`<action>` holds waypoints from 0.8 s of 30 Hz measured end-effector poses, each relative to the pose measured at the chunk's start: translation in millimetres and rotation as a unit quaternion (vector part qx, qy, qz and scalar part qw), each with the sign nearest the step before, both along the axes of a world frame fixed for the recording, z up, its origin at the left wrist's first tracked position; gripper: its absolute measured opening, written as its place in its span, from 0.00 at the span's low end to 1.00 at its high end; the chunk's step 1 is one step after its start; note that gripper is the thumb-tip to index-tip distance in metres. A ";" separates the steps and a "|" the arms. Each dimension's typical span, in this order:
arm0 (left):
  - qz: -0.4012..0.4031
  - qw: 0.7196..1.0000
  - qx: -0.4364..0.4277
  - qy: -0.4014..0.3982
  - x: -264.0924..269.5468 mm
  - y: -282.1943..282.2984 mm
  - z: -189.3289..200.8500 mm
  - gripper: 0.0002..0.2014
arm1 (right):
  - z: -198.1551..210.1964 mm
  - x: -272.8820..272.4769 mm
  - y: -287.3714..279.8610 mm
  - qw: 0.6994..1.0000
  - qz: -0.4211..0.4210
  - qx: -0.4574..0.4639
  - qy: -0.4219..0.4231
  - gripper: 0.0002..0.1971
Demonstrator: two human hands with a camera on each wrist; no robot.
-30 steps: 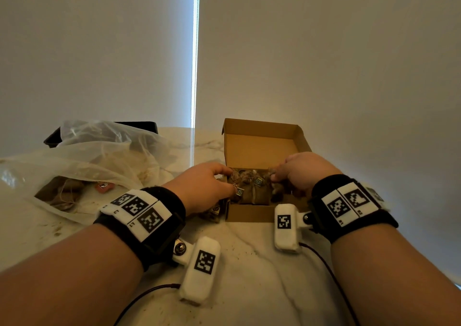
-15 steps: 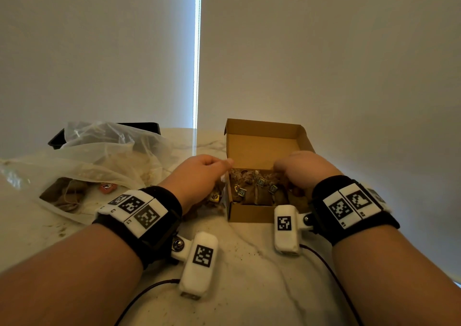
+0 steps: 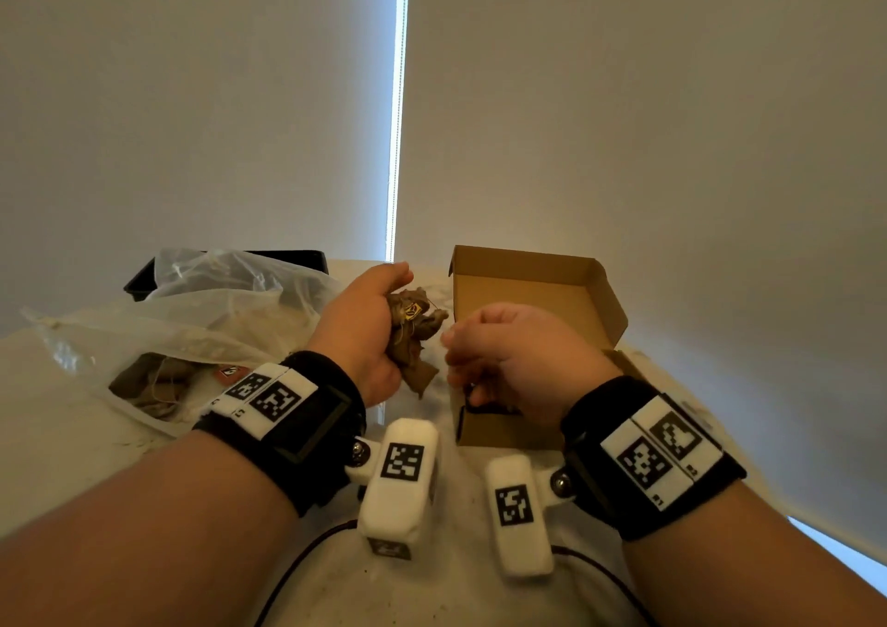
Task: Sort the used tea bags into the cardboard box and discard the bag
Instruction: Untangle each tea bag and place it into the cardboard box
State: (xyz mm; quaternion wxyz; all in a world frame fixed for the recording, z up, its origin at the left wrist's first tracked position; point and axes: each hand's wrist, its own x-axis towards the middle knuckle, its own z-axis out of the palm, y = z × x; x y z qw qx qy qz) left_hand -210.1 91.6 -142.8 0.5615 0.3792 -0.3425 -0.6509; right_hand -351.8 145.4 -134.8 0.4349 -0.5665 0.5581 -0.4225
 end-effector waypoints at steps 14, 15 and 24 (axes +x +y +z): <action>0.023 0.996 0.019 0.083 -4.0 -1.0 -3.5 0.03 | -8.8 13.6 -5.6 1.000 0.007 0.004 0.014 0.07; 0.035 0.995 0.018 0.090 -3.0 -1.8 -3.2 0.02 | -9.0 12.9 -6.4 1.000 0.008 0.011 0.000 0.07; 0.092 0.989 0.034 0.114 13.0 -16.5 -10.4 0.08 | -2.2 -8.6 -9.5 0.984 0.018 0.131 -0.119 0.16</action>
